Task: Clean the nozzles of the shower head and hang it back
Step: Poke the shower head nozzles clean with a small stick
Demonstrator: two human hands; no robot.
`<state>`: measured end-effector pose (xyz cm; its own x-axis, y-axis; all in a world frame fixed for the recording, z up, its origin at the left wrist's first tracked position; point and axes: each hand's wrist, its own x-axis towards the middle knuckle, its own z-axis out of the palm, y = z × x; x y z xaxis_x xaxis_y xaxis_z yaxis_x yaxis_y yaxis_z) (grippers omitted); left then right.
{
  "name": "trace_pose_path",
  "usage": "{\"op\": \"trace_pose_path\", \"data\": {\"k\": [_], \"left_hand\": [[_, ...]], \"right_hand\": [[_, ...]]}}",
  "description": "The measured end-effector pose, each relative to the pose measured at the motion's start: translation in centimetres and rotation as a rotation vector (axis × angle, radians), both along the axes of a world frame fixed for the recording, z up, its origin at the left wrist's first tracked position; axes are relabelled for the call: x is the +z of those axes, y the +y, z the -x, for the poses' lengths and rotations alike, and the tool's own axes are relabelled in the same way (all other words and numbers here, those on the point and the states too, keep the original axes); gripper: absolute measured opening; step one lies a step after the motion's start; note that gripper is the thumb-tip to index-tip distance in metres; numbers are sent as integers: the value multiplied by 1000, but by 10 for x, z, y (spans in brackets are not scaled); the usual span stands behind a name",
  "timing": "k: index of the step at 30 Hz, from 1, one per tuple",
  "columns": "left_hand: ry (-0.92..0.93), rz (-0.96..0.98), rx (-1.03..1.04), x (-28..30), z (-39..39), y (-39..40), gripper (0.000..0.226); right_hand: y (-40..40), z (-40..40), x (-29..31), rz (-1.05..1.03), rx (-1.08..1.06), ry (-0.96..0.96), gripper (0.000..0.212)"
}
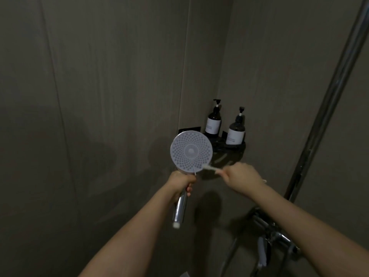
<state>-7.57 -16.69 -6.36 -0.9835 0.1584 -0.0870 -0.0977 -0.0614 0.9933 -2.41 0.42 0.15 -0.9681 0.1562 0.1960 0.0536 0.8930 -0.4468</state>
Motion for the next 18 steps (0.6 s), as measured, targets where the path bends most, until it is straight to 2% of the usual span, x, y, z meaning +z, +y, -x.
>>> {"op": "trace_pose_path", "data": {"k": [2, 4, 7, 9, 12, 14, 16, 18], "left_hand": [[-1, 6, -12, 0, -2, 1, 31], [-6, 9, -6, 0, -2, 1, 31], [-15, 13, 1, -2, -2, 2, 30], [-21, 17, -16, -3, -3, 5, 30], [-23, 41, -26, -4, -6, 7, 33], [-13, 67, -36, -5, -7, 7, 32], [-12, 71, -35, -6, -6, 8, 30], [-12, 75, -46, -5, -8, 9, 29]], "right_hand": [[16, 10, 0, 86, -94, 11, 49], [22, 9, 9, 21, -135, 70, 51], [-5, 0, 0, -22, 100, 33, 39], [-6, 4, 2, -3, -13, -58, 43], [16, 18, 19, -1, -147, 47, 48], [3, 15, 16, -78, 13, 84, 40], [-22, 4, 4, -149, 139, 23, 36], [-10, 16, 4, -78, 4, -40, 43]]}}
